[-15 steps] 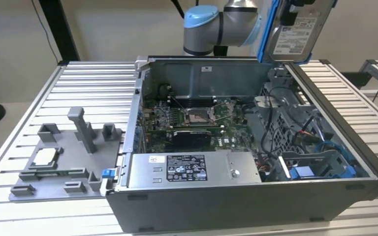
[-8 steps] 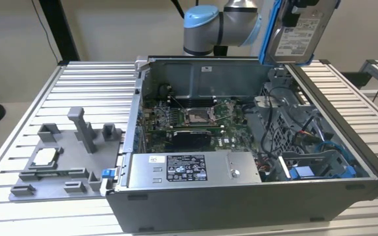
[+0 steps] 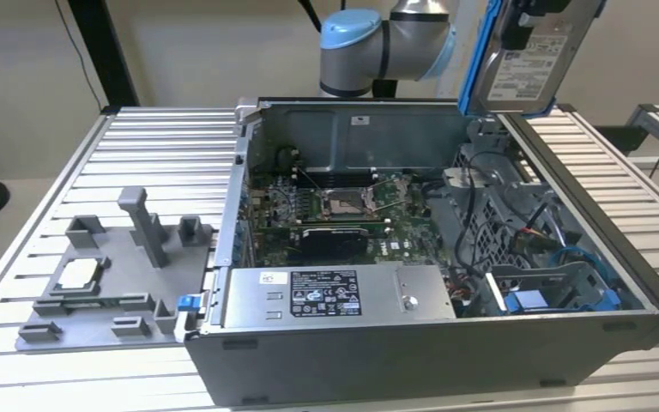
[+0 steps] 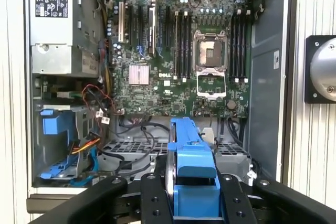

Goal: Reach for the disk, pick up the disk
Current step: 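Pick up the disk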

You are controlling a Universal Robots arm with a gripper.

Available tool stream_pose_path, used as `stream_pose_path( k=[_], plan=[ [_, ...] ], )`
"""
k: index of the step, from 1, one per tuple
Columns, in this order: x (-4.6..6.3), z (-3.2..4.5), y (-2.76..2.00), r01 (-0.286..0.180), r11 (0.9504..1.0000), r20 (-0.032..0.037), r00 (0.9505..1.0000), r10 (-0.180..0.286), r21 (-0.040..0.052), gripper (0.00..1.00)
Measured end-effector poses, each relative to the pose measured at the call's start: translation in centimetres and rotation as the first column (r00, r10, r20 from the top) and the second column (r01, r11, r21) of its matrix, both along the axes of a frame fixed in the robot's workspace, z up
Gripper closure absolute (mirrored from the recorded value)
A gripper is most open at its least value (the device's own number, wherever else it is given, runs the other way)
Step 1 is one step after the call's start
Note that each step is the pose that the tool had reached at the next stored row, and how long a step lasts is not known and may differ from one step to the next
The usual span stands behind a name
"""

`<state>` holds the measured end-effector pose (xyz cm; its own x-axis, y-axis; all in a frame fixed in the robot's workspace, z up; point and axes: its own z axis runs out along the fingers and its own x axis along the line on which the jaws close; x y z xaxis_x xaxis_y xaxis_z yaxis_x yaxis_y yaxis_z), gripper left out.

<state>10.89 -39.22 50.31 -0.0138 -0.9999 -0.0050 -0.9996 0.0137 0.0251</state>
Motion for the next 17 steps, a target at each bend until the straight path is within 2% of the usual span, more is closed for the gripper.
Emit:
stream_pose_path(
  k=[7,17],
  plan=[
    [0.5,0.00,-0.88,0.000,1.0000,-0.0005,1.0000,0.000,0.0009,1.00],
    [1.0,0.00,-2.40,0.000,1.0000,-0.0015,1.0000,0.000,0.0031,1.00]
  ],
)
